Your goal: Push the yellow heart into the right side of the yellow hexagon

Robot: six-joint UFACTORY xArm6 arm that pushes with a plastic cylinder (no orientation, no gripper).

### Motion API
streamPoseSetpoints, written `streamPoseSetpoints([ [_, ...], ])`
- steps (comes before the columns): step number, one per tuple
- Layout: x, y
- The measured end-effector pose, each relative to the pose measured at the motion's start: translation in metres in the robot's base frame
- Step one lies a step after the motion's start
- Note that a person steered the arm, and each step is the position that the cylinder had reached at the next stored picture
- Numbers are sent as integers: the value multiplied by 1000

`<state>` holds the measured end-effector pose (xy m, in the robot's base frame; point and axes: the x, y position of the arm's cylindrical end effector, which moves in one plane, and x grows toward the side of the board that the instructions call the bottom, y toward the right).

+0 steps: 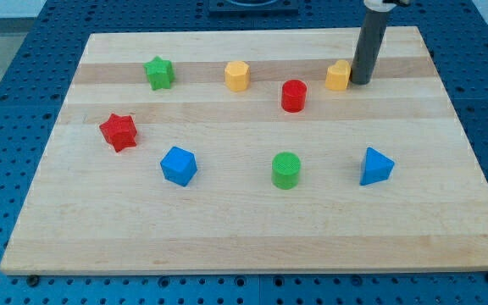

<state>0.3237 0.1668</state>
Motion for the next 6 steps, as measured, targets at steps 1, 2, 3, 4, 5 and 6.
streamPoseSetpoints([
  [1,-10,-13],
  [2,-11,-53],
  [3,-11,-101],
  [4,-11,-132],
  [5,-11,-135],
  [6,-11,-136],
])
